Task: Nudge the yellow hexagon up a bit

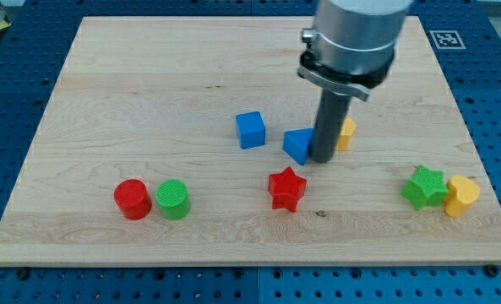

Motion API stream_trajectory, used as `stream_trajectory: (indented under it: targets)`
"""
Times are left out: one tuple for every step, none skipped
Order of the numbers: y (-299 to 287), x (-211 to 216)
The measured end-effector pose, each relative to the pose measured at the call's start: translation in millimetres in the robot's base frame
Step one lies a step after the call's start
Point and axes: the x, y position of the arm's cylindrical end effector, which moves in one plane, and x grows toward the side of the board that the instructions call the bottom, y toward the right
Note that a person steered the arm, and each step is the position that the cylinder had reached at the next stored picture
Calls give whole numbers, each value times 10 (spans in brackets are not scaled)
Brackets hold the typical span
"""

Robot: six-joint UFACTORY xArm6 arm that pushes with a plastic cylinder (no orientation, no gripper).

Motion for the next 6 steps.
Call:
stream_trajectory:
  targets:
    - [-215, -46]
    - [-97, -16]
    - [197, -14]
    - [458, -14]
    - [644, -13]
    - [836, -18]
